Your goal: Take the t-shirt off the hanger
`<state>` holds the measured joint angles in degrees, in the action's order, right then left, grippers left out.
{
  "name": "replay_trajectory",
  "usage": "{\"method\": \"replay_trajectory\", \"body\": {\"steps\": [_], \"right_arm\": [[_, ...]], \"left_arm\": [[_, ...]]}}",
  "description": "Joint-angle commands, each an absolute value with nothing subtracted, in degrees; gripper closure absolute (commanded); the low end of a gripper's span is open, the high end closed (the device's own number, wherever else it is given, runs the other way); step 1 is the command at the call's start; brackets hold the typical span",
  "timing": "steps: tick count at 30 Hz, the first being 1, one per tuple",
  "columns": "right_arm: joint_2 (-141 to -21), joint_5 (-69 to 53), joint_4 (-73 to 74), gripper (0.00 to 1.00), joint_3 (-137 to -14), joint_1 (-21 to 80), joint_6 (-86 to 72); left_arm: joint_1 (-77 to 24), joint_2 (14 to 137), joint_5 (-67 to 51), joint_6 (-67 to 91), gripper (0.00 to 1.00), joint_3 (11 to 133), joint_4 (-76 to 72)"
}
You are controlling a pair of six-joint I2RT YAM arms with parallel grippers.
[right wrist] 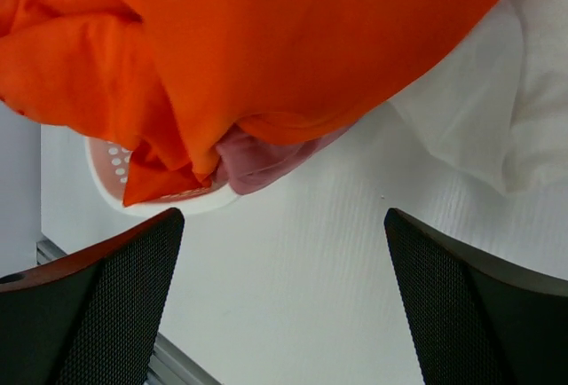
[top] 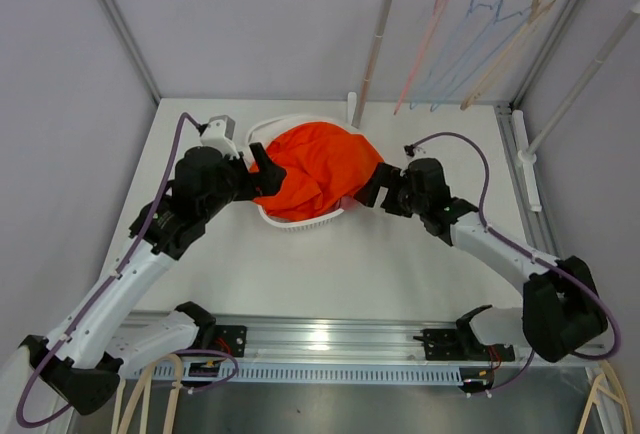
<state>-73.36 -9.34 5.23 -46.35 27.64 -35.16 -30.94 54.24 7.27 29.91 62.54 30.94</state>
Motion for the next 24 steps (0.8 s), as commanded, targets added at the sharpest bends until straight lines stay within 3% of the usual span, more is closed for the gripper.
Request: {"method": "replay_trajectory", "body": {"steps": [1,12,24], "right_arm": [[-77.2,-8.1,-10.3,0.00,-42.7,27.8,-43.3],[-92.3,-4.5,-29.4,0.01,-44.2,27.6,-42.9],[-101.3,-0.1,-33.3,0.00,-48.2,27.6,-40.5]], "left_arm": [[-30.4,53.5,6.4,29.8,0.00,61.9,29.3],[-30.5,52.3,6.9,29.1,0.01,61.3,29.4],[-30.4,50.7,6.7,28.4,0.00,60.4,28.7]]}}
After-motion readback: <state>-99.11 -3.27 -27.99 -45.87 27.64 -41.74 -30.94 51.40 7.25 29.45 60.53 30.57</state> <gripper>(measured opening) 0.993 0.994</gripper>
